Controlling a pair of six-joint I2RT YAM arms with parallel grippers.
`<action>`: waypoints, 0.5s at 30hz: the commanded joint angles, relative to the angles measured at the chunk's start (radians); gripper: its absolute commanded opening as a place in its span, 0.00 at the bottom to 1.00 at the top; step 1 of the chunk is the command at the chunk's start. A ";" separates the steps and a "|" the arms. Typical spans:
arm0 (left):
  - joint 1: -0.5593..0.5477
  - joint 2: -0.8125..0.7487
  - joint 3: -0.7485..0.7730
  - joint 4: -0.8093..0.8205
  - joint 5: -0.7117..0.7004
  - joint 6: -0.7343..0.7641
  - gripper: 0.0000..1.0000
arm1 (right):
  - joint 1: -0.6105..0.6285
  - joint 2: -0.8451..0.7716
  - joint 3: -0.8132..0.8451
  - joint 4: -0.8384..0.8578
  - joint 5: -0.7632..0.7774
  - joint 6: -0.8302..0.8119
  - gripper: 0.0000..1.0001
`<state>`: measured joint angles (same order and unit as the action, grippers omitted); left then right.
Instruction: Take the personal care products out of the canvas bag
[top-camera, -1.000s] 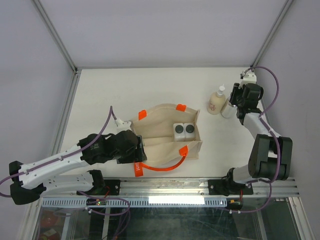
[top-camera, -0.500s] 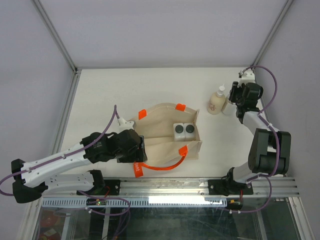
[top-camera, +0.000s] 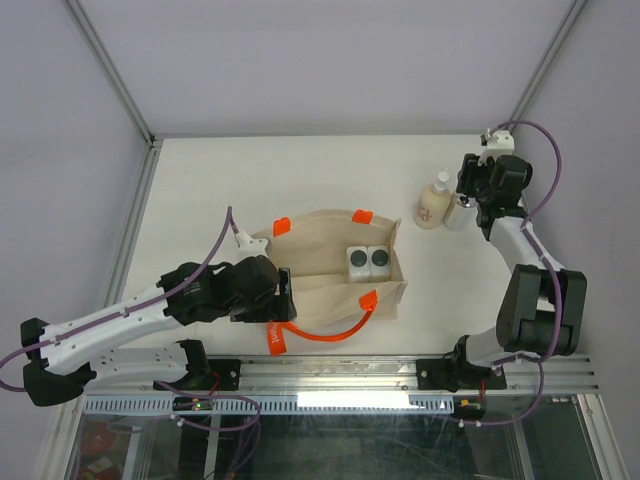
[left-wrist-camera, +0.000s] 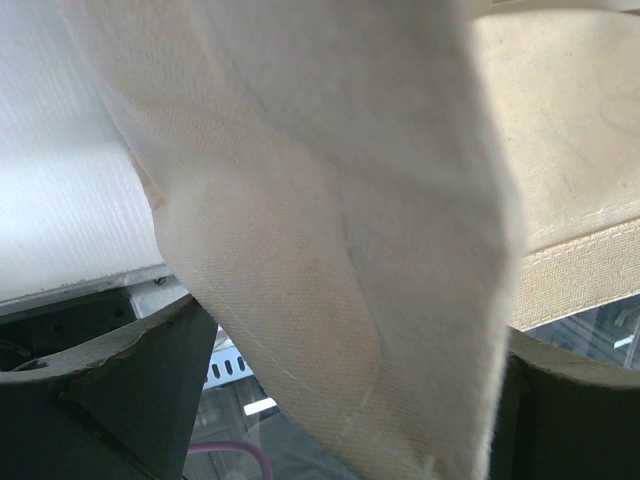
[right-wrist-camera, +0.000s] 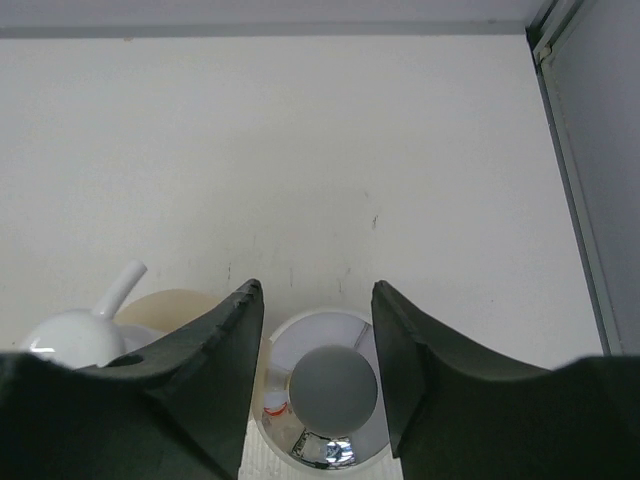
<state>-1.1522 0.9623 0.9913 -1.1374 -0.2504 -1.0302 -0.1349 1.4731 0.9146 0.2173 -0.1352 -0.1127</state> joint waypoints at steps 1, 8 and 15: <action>-0.004 0.009 0.094 0.017 -0.062 0.042 0.83 | 0.001 -0.117 0.091 -0.151 0.052 0.079 0.64; -0.003 0.024 0.186 -0.053 -0.150 0.056 0.89 | 0.055 -0.367 -0.004 -0.408 0.068 0.268 0.71; -0.003 -0.012 0.201 -0.122 -0.185 -0.022 0.88 | 0.151 -0.603 -0.054 -0.558 -0.005 0.284 0.71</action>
<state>-1.1522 0.9874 1.1645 -1.2385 -0.3729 -1.0077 0.0059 0.9520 0.8528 -0.2367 -0.0937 0.1261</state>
